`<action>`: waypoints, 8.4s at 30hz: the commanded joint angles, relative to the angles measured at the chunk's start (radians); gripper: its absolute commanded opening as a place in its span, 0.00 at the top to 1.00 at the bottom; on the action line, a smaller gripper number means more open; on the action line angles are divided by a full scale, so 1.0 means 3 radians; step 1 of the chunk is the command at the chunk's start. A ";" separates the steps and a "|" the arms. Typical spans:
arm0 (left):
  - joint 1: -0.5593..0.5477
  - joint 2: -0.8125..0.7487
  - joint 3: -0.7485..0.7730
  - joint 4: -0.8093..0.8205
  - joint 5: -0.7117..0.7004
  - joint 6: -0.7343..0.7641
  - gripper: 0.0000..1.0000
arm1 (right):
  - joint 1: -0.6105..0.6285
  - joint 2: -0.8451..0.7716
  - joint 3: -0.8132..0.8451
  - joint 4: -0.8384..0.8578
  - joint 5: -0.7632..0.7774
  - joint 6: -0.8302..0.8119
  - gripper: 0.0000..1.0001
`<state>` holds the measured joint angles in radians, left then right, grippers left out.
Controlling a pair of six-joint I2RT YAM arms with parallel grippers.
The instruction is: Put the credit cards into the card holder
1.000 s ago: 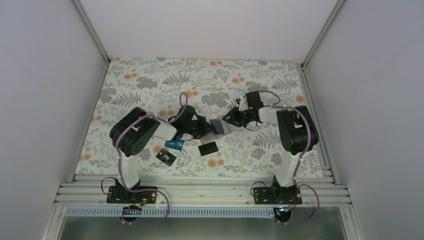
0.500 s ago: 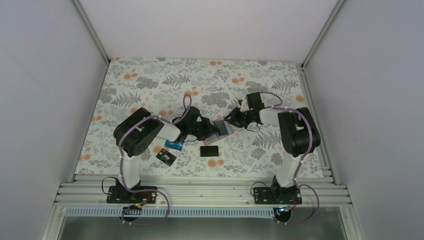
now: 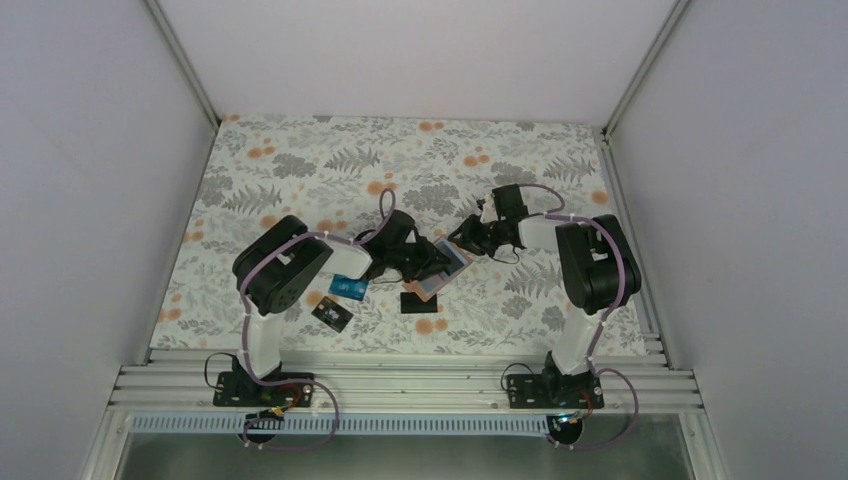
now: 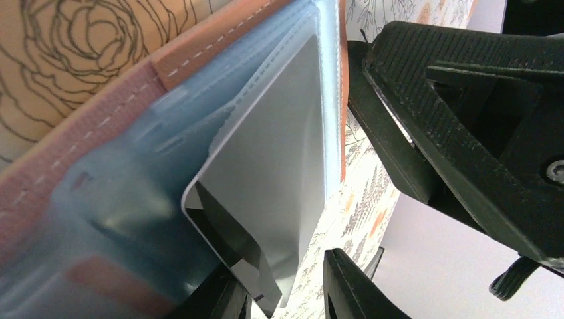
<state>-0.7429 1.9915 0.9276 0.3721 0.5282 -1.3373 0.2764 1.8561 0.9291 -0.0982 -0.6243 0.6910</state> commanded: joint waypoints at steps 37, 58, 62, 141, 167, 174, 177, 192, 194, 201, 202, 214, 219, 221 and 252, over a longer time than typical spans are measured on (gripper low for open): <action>-0.0028 -0.0703 0.0808 -0.2643 -0.0313 0.1041 0.00 | 0.0038 -0.0039 0.0142 -0.0213 -0.0091 -0.0180 0.72; -0.0583 -0.0704 0.1101 -0.3964 -0.2284 0.0743 0.06 | 0.0036 -0.0225 -0.0015 -0.0219 -0.0219 -0.0324 0.70; -0.0592 -0.0562 0.1189 -0.3971 -0.2382 0.0714 0.15 | 0.0035 -0.0237 -0.0053 -0.0203 -0.0240 -0.0335 0.70; -0.0332 -0.0506 0.0754 -0.2767 -0.2410 0.1459 0.98 | 0.0257 -0.0585 -0.0196 -0.0578 -0.1118 -0.0631 0.49; 0.0012 -0.1070 0.0141 -0.2290 -0.1994 0.1547 0.98 | 0.0731 -0.0285 0.0266 -0.0501 -0.0889 -0.0284 0.52; 0.0166 -0.1274 -0.0096 -0.2177 -0.1898 0.1658 0.98 | 0.0903 -0.0001 0.0502 -0.0497 -0.0795 -0.0180 0.52; 0.0238 -0.1340 -0.0162 -0.2137 -0.1830 0.1715 0.98 | 0.0949 0.0108 0.0584 -0.0496 -0.0751 -0.0143 0.53; 0.0318 -0.1334 -0.0136 -0.2069 -0.1460 0.1869 0.98 | 0.0959 0.0494 0.0829 -0.0586 -0.0620 -0.0292 0.56; 0.0316 -0.1299 -0.0108 -0.2071 -0.1420 0.1873 0.98 | 0.0949 0.0496 0.0823 -0.0593 -0.0619 -0.0328 0.57; 0.0309 -0.1177 -0.0033 -0.2122 -0.1377 0.1885 0.98 | 0.0848 0.0421 0.0682 -0.0515 -0.0637 -0.0365 0.58; 0.0305 -0.1170 -0.0032 -0.2124 -0.1377 0.1885 0.98 | 0.0836 0.0413 0.0661 -0.0508 -0.0644 -0.0373 0.59; 0.0086 -0.0982 0.0140 -0.2263 -0.1584 0.1701 0.98 | 0.0810 0.0345 0.0480 -0.0344 -0.0700 -0.0278 0.70; -0.0033 -0.0871 0.0311 -0.2467 -0.1895 0.1542 0.98 | 0.0808 0.0301 0.0376 -0.0266 -0.0711 -0.0224 0.78; -0.0078 -0.0827 0.0349 -0.2508 -0.1982 0.1485 0.98 | 0.0811 0.0283 0.0347 -0.0251 -0.0710 -0.0213 0.81; -0.0408 -0.0438 0.0777 -0.2950 -0.2524 0.1260 0.98 | 0.0768 0.0200 0.0244 -0.0193 -0.0731 -0.0186 0.96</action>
<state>-0.8539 1.8297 1.1316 -0.4870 -0.1890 -0.9329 0.5144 1.9491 1.0149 -0.1520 -0.8520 0.6361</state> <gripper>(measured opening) 0.028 0.046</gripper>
